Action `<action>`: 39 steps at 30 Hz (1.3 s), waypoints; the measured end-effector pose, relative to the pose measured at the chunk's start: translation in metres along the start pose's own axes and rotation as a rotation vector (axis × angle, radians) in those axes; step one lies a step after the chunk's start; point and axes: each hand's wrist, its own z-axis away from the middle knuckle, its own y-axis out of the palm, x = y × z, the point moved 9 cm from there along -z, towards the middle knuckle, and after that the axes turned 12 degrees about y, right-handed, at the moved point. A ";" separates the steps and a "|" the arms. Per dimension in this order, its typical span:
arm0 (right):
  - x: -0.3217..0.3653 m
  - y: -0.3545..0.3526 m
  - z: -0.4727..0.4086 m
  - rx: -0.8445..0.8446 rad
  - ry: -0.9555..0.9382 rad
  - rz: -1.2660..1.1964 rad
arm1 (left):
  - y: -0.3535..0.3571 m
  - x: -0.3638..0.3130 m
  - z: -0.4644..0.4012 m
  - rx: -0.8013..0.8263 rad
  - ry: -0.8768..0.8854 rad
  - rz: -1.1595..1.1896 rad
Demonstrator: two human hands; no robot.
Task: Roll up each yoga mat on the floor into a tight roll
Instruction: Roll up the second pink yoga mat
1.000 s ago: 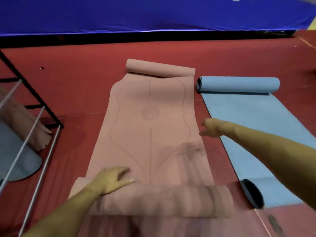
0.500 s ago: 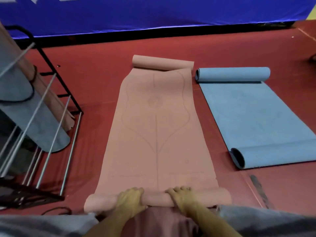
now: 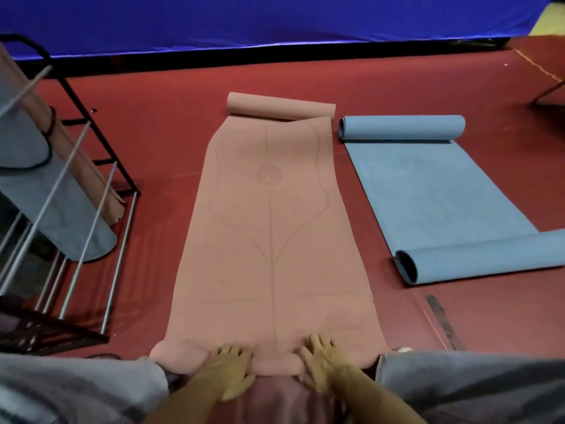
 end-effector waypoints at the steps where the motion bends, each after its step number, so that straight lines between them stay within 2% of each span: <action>1: 0.000 0.005 0.002 0.028 0.020 -0.014 | 0.001 -0.002 0.001 0.010 -0.003 0.016; 3: 0.001 0.010 0.002 0.066 0.033 -0.015 | -0.006 0.000 0.000 -0.003 -0.046 0.062; 6: 0.003 0.011 -0.005 0.112 0.049 -0.028 | -0.005 0.015 0.000 -0.025 -0.158 0.254; 8: -0.001 0.008 -0.011 0.103 0.098 -0.105 | -0.001 0.024 0.002 -0.065 -0.173 0.319; 12: -0.005 0.012 -0.009 0.004 0.169 -0.158 | 0.004 0.036 0.010 -0.096 -0.171 0.105; 15: -0.007 0.030 -0.002 -0.081 0.202 -0.156 | 0.015 0.048 0.016 -0.014 -0.299 -0.004; 18: -0.019 0.048 0.008 -0.149 0.266 -0.166 | 0.013 0.050 0.023 -0.067 -0.403 -0.018; 22: -0.030 0.056 0.011 -0.270 0.307 -0.141 | 0.015 0.041 0.025 -0.090 -0.375 -0.040; 27: -0.043 0.063 -0.002 -0.257 0.325 -0.153 | 0.029 0.055 0.035 -0.234 -0.237 -0.079; 29: -0.045 0.055 -0.003 -0.282 0.313 -0.170 | 0.023 0.056 0.039 -0.222 -0.236 0.017; 32: -0.046 0.047 -0.008 -0.257 0.300 -0.231 | 0.022 0.064 0.044 -0.113 -0.283 0.156; 35: -0.048 0.052 -0.011 -0.186 0.268 -0.245 | 0.021 0.066 0.042 -0.069 -0.253 0.234; 39: -0.052 0.057 -0.011 0.024 0.232 -0.318 | 0.028 0.082 0.032 -0.011 -0.285 0.404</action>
